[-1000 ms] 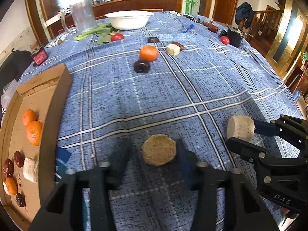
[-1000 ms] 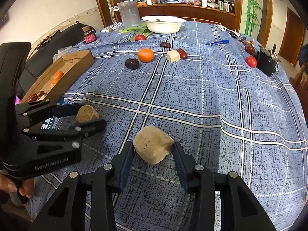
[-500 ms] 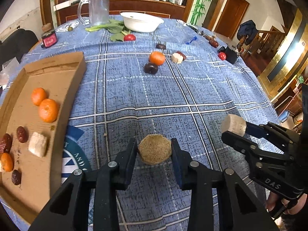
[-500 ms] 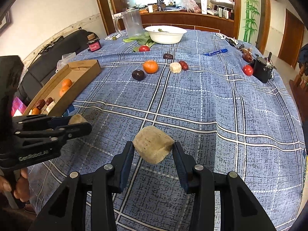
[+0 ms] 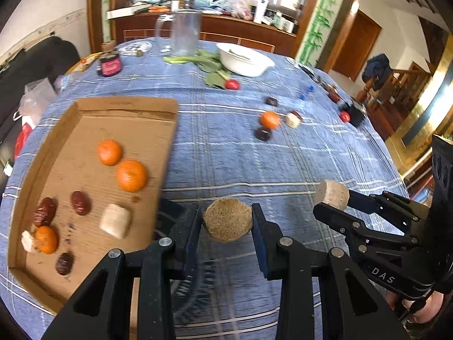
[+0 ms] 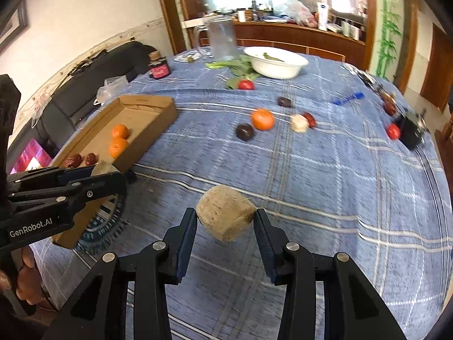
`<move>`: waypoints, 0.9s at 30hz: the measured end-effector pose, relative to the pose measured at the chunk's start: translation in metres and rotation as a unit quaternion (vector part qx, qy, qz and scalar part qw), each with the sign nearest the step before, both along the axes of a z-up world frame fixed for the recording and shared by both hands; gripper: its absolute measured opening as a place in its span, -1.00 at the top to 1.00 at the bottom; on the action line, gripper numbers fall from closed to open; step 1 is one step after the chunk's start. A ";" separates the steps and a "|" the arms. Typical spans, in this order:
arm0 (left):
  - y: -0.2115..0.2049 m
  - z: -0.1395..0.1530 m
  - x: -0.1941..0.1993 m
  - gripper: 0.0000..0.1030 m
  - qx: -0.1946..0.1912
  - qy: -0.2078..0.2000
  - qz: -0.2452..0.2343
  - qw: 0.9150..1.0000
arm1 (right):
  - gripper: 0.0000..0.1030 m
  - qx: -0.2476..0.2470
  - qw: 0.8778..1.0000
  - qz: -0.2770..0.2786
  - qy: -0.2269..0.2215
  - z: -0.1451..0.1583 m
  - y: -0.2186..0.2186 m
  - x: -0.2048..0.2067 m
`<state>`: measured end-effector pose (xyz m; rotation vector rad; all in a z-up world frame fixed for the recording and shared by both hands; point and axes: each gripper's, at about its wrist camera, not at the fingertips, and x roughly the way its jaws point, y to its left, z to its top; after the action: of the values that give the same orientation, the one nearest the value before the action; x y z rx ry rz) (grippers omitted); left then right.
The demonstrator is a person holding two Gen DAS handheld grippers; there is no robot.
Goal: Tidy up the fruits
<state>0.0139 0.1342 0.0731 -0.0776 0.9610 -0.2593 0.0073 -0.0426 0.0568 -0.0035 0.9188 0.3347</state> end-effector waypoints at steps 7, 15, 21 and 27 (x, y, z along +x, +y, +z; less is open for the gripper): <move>0.056 0.005 0.008 0.34 -0.004 -0.003 0.051 0.999 | 0.12 0.010 0.999 0.038 -0.005 0.009 0.046 0.022; 0.126 0.004 0.027 0.34 0.009 0.000 0.117 0.993 | 0.12 0.025 0.997 0.074 -0.009 0.020 0.101 0.062; 0.166 -0.005 0.050 0.34 0.022 0.009 0.151 0.988 | 0.12 0.028 0.995 0.091 0.000 0.013 0.140 0.100; 0.187 -0.021 0.078 0.34 0.027 0.028 0.168 0.985 | 0.12 0.024 0.995 0.092 0.017 -0.004 0.169 0.134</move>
<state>0.0922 0.3208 0.0523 -0.1955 0.9931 0.0803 0.1408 0.1261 0.0533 -0.0378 0.9460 0.5295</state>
